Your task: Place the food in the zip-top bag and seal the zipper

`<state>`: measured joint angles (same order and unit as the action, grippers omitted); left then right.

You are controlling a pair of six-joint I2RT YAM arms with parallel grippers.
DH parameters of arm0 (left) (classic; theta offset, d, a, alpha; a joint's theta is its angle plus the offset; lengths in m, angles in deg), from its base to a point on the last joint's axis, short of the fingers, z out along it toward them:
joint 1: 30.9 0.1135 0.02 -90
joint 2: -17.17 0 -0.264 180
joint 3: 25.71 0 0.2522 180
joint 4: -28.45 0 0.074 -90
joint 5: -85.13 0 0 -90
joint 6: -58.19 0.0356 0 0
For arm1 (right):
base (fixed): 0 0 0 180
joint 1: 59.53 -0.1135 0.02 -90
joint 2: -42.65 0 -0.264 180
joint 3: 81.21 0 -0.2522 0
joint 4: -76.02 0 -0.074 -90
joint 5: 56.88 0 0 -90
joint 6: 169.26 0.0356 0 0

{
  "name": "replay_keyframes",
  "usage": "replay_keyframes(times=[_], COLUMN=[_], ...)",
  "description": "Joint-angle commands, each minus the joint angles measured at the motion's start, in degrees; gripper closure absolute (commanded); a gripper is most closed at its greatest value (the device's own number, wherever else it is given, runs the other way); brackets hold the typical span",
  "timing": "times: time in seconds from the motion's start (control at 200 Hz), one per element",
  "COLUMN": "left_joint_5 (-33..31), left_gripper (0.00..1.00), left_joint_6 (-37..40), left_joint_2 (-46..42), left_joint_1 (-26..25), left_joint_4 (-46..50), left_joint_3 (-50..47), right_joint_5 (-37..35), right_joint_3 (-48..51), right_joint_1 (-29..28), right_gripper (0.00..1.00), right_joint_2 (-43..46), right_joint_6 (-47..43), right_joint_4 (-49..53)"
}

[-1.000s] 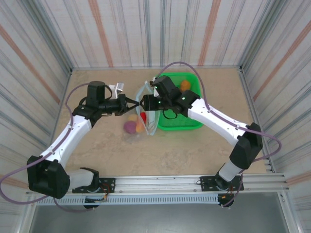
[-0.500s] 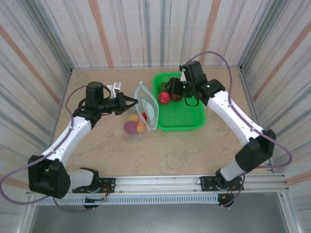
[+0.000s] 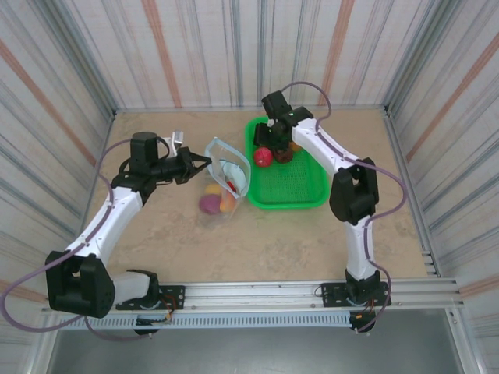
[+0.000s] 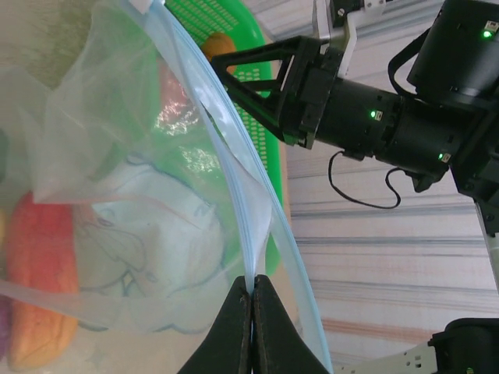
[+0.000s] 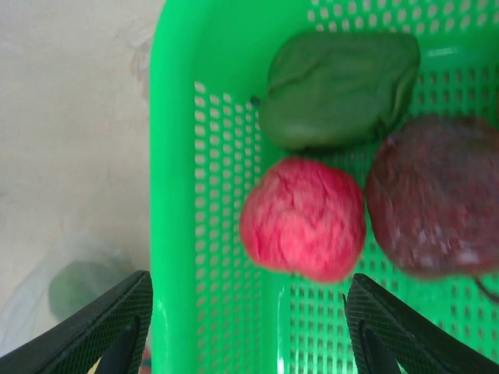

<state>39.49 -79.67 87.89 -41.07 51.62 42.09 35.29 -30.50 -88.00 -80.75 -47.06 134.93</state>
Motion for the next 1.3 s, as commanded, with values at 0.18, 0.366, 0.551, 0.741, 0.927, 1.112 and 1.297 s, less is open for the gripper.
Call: replay_keyframes(times=[0.18,0.366,0.551,0.741,0.927,1.112,1.297], left_joint_5=[1.2,1.6,1.8,1.5,1.4,1.5,-0.3], left_gripper=[1.0,1.0,1.0,1.0,1.0,1.0,1.0], left_joint_6=[0.2,0.0,0.0,0.0,0.1,0.5,5.0], left_joint_2=[1.6,1.8,2.0,1.8,2.0,1.7,1.3], left_joint_1=[0.9,1.0,0.9,1.8,2.0,2.1,0.7], left_joint_4=[0.4,-0.1,-0.3,-0.3,-0.3,-0.2,5.0], left_joint_3=[-1.6,-1.8,-1.7,-1.8,-1.7,-1.5,2.5], right_joint_5=[0.2,2.8,4.1,4.9,5.6,8.3,7.5], right_joint_3=[-8.6,-9.1,-8.8,-7.2,-2.0,6.2,17.4], right_joint_1=[1.7,2.0,2.1,2.1,2.2,3.0,2.9], right_gripper=[0.32,0.29,0.28,0.37,0.43,0.43,0.43], right_joint_2=[-11.0,-14.8,-16.7,-15.6,-8.7,2.3,14.7], right_joint_6=[-3.1,-3.9,-3.9,-3.7,-2.6,0.7,2.1], right_joint_4=[6.2,5.8,6.1,5.5,2.3,-2.7,-6.7])
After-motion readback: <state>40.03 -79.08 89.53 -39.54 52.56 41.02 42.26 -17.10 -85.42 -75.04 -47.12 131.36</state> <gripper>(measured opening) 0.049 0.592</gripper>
